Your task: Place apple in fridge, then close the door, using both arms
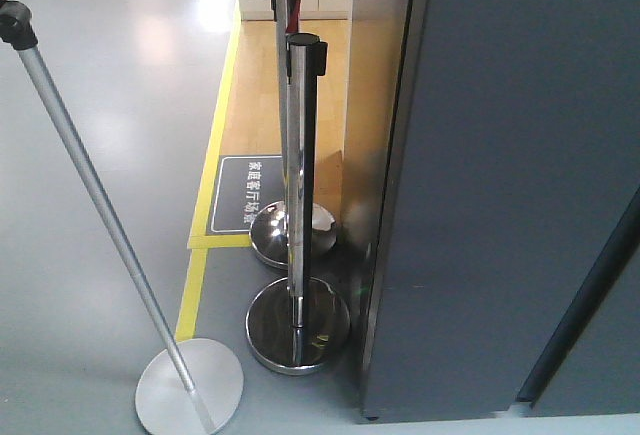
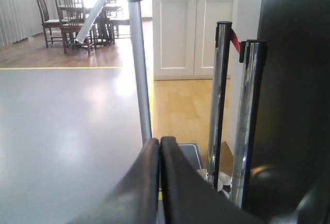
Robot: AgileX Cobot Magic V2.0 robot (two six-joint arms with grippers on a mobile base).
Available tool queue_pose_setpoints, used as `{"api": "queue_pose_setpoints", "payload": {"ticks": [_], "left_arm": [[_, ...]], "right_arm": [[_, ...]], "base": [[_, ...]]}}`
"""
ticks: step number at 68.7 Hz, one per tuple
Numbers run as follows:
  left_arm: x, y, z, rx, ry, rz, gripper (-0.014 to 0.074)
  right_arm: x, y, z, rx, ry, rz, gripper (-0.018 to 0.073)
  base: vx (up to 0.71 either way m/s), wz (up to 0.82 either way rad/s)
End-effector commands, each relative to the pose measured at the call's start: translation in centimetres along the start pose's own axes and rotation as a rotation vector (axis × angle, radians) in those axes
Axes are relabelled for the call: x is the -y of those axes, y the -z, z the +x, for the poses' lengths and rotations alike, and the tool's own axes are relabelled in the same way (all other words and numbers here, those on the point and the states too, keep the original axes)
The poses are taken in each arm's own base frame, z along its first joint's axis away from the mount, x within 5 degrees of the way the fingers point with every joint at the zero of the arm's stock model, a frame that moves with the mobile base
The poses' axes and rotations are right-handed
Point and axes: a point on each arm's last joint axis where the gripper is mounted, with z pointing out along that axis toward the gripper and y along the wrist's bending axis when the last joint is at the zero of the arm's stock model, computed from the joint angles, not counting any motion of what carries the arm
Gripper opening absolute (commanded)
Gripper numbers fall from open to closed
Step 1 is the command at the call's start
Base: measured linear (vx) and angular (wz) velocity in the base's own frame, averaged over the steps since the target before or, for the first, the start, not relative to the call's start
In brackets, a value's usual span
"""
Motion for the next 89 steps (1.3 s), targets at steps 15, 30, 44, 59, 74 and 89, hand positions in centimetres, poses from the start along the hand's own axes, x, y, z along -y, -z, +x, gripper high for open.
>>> {"api": "queue_pose_setpoints", "payload": {"ticks": [15,30,44,59,74,89], "left_arm": [[0.29,0.33,-1.65,0.149,-0.004,0.040,-0.0006],[0.29,0.31,-1.69,0.148,-0.004,0.039,-0.0006],[0.29,0.31,-1.69,0.148,-0.004,0.039,-0.0006],[0.29,0.31,-1.69,0.148,-0.004,0.039,-0.0006],[0.29,0.31,-1.69,0.148,-0.004,0.039,-0.0006],[0.29,0.31,-1.69,0.148,-0.004,0.039,-0.0006]], "right_arm": [[0.07,0.47,-1.16,0.078,0.011,0.005,-0.0003],[0.07,0.47,-1.16,0.078,0.011,0.005,-0.0003],[0.07,0.47,-1.16,0.078,0.011,0.005,-0.0003],[0.07,0.47,-1.16,0.078,0.011,0.005,-0.0003],[0.16,0.53,-1.10,0.081,0.019,0.015,-0.0003],[-0.06,-0.16,-0.90,0.463,0.036,0.011,-0.0003]], "base": [[0.00,0.00],[0.00,0.00],[0.00,0.00],[0.00,0.00],[0.00,0.00],[0.00,0.00]]}}
